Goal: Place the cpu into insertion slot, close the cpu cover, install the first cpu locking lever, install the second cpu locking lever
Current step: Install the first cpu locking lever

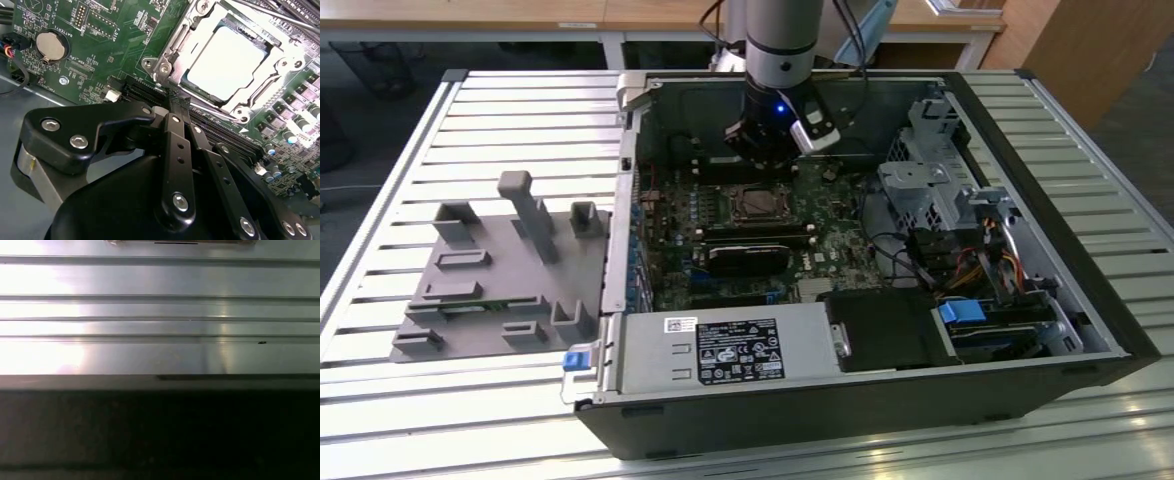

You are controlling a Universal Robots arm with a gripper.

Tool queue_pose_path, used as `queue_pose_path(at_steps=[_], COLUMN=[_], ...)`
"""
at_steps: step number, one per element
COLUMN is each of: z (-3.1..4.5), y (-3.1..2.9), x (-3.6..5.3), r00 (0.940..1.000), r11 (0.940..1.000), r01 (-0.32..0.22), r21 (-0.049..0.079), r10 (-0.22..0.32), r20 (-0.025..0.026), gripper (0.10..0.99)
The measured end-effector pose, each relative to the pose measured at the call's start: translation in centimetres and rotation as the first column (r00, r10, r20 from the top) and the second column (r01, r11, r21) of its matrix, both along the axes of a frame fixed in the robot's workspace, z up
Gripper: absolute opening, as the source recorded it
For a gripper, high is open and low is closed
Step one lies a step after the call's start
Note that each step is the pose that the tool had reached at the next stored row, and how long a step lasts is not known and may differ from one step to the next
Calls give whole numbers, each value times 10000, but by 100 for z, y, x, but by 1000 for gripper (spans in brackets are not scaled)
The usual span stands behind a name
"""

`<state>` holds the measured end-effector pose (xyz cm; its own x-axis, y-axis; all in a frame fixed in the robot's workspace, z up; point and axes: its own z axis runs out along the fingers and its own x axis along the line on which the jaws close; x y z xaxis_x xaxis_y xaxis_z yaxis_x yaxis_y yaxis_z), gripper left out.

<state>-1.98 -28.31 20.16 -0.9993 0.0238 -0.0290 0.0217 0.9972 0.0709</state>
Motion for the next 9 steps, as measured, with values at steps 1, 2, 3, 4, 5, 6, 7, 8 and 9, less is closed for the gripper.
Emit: queue_pose_path(at_steps=[1,2,3,4,5,6,7,8,9], z=[-4,-8,-12,-17,-20,-23,-26,-28,-29], y=[1,2,3,5,6,7,7,8,9], x=[1,1,1,1,1,1,1,1,1], r00=[10000,10000,10000,10000,10000,10000,10000,10000,10000], r11=[10000,10000,10000,10000,10000,10000,9999,9999,9999], r01=[-1,-1,0,0,0,0,0,0,0], r21=[-16,-32,-49,-66,-83,-97,-108,-114,-116], r10=[1,1,0,0,0,0,0,0,0], r20=[0,0,0,-1,-2,-4,-4,-4,-2], gripper=[106,106,106,106,106,106,106,106,106])
